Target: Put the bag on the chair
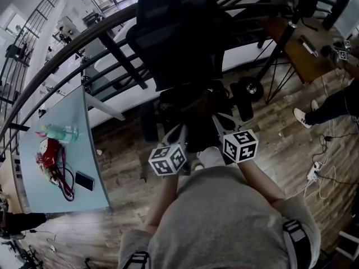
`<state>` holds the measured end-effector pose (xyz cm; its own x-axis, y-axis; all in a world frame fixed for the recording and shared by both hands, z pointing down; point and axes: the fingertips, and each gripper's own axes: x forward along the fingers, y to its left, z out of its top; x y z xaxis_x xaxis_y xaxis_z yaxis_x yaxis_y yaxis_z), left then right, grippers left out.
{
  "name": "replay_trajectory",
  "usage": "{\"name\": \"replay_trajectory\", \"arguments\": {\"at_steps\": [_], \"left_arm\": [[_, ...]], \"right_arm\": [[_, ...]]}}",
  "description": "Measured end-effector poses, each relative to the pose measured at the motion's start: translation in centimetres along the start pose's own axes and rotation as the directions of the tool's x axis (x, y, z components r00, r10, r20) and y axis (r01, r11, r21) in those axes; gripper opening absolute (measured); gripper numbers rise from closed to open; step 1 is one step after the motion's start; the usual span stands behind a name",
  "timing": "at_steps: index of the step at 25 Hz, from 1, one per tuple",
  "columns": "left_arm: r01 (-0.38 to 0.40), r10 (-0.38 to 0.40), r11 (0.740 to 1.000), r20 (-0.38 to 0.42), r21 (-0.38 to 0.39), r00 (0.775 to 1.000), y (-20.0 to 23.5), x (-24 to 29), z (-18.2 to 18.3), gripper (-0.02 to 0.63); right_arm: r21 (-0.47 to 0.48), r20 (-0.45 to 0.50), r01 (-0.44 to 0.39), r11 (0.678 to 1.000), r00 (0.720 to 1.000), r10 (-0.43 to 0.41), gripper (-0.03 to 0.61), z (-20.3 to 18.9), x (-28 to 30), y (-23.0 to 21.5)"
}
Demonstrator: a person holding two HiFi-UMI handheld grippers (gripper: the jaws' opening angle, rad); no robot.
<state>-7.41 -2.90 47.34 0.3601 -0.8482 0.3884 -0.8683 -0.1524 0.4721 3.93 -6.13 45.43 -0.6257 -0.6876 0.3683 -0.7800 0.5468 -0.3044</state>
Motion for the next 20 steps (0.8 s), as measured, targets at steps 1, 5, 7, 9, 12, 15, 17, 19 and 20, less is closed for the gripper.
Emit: {"name": "replay_trajectory", "arguments": {"at_steps": [1, 5, 7, 9, 12, 15, 17, 19, 20], "left_arm": [[0.002, -0.002, 1.0, 0.003, -0.001, 1.0, 0.0, -0.3, 0.1, 0.02], [0.007, -0.007, 1.0, 0.018, -0.007, 1.0, -0.1, -1.2, 0.5, 0.019], [0.009, -0.009, 1.0, 0.024, -0.004, 1.0, -0.1, -1.5, 0.6, 0.018], [0.014, -0.014, 1.0, 0.027, 0.0, 1.0, -0.2, -1.6, 0.7, 0.018], [0.024, -0.024, 1.0, 0.027, -0.008, 0.999, -0.3, -1.6, 0.7, 0.018], [0.031, -0.03, 0.999, 0.027, -0.019, 0.999, -0.4, -1.4, 0.7, 0.018], [0.036, -0.035, 0.999, 0.028, -0.023, 0.999, -0.5, -1.4, 0.8, 0.018], [0.036, -0.035, 0.999, 0.03, -0.025, 0.999, -0.4, -1.4, 0.8, 0.018], [0.034, -0.033, 0.999, 0.031, -0.025, 0.999, -0.3, -1.5, 0.8, 0.018]], "right_arm": [[0.001, 0.003, -0.007, 1.0, 1.0, 0.007, 0.014, 0.2, -0.2, 0.3], [0.004, 0.006, -0.023, 1.0, 1.0, 0.023, 0.012, 0.3, -1.0, 1.3], [-0.009, 0.003, -0.021, 1.0, 1.0, 0.021, 0.005, 0.2, -1.2, 1.7], [-0.024, 0.007, -0.027, 0.999, 1.0, 0.027, 0.005, 0.2, -1.3, 2.1], [-0.022, 0.021, -0.032, 0.999, 0.999, 0.033, 0.005, 0.5, -1.3, 2.5], [-0.02, 0.027, -0.028, 0.999, 0.999, 0.029, 0.005, 0.6, -1.3, 2.6], [-0.022, 0.026, -0.027, 0.999, 0.999, 0.028, 0.003, 0.6, -1.4, 2.7], [-0.024, 0.026, -0.026, 0.999, 0.999, 0.027, 0.005, 0.6, -1.5, 2.8], [-0.024, 0.027, -0.027, 0.999, 0.999, 0.028, 0.003, 0.6, -1.5, 2.8]]}}
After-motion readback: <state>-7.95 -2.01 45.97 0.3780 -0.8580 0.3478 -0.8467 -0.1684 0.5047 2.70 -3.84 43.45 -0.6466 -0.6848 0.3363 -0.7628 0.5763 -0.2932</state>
